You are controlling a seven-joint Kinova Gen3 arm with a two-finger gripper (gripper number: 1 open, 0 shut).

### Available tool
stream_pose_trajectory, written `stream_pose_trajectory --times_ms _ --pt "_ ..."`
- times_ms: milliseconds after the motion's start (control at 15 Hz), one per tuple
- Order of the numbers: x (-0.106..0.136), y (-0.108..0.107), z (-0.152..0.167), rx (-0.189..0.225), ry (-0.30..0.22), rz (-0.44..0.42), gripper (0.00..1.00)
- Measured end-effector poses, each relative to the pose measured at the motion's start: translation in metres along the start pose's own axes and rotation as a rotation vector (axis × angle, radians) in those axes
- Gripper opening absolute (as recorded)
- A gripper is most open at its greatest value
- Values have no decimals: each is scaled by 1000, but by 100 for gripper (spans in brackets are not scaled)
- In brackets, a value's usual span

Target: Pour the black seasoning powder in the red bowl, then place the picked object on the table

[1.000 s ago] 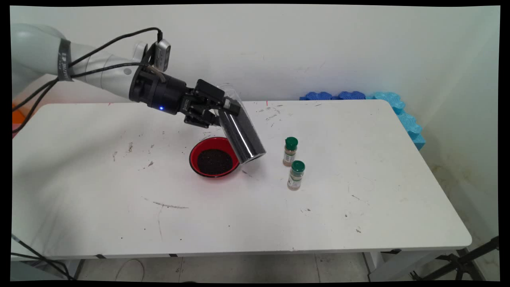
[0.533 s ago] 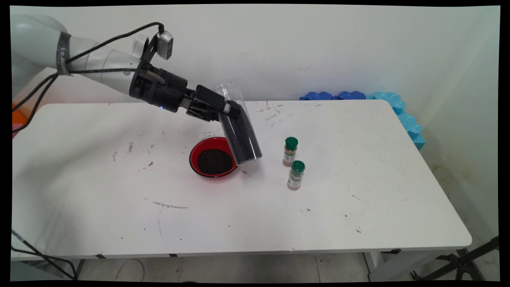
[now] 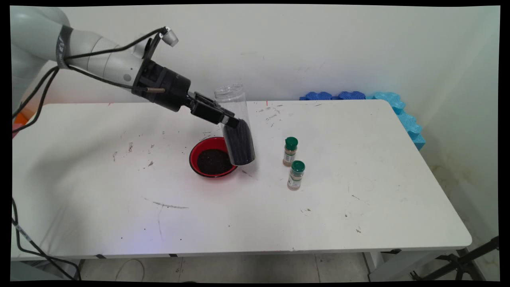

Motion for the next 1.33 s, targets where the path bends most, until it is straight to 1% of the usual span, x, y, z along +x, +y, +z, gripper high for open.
stream_pose_trajectory --times_ms 133,200,333,467,600,800,1000,1200,1333 --pt "4 3 2 23 -11 112 0" --pt "6 4 2 29 -15 146 0" --pt "9 7 4 47 -27 244 0" --pt "12 9 6 64 -35 320 0" --pt "14 11 9 82 -37 370 0" --pt "17 12 14 104 -33 410 0" --pt "19 11 18 121 -29 432 0" --pt "19 10 23 132 -18 423 0" --pt "14 9 28 133 -11 407 0"
